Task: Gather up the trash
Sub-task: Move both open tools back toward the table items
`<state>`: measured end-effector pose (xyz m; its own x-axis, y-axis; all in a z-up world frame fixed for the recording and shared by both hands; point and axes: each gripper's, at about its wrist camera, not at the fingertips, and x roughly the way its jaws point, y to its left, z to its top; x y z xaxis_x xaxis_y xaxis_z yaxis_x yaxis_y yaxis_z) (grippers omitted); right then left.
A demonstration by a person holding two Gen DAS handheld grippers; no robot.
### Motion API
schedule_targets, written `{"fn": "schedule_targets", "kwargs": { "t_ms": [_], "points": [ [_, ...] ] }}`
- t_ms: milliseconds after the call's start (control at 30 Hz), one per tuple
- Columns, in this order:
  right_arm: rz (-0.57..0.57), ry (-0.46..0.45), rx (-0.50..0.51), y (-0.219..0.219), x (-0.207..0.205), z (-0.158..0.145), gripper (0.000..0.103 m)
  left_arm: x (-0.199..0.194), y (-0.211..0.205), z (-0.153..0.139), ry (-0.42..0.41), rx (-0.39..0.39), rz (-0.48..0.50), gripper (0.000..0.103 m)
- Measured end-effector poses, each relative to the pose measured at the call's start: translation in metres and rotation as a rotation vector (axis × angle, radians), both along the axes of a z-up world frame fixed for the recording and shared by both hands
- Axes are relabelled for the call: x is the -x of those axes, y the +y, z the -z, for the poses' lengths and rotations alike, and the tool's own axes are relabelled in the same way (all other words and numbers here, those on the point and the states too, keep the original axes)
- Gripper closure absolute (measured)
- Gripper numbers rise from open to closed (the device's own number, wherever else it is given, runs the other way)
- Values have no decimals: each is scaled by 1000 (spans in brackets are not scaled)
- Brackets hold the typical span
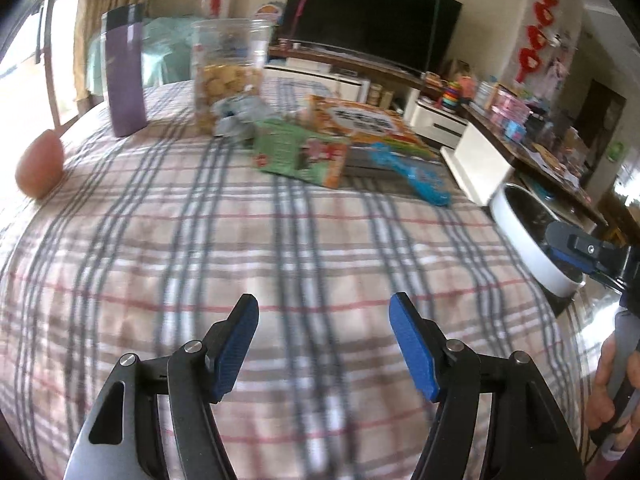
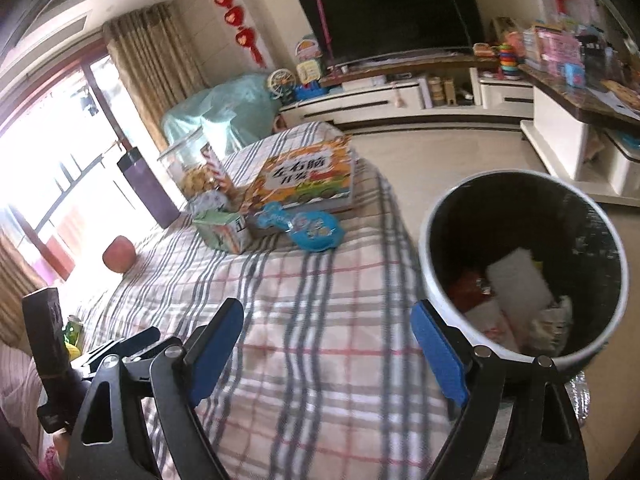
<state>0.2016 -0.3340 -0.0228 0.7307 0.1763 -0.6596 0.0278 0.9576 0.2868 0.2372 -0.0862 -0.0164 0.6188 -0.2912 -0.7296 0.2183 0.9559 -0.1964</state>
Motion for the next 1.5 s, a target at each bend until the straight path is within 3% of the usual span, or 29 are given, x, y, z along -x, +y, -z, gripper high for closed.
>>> {"fn": "schedule_targets", "kwargs": {
  "t_ms": [567,1200,1367,1433,1500],
  "points": [
    [-92,85,73,41,-68,31,16,-75,43,12,43,6,-102,36],
    [-76,93,130,39,-117,44,18,-206,40,18,-22,-34,-67,36],
    [-72,95,138,39,-123,46,30,-226,35,27,-20,-38,-40,36],
    [-66,96,141,39,-124,46,38,-230,32,30,-23,-29,-19,44],
    [-58,95,147,38,-125,46,59,-232,27,32,-21,-26,16,65]
  ]
}}
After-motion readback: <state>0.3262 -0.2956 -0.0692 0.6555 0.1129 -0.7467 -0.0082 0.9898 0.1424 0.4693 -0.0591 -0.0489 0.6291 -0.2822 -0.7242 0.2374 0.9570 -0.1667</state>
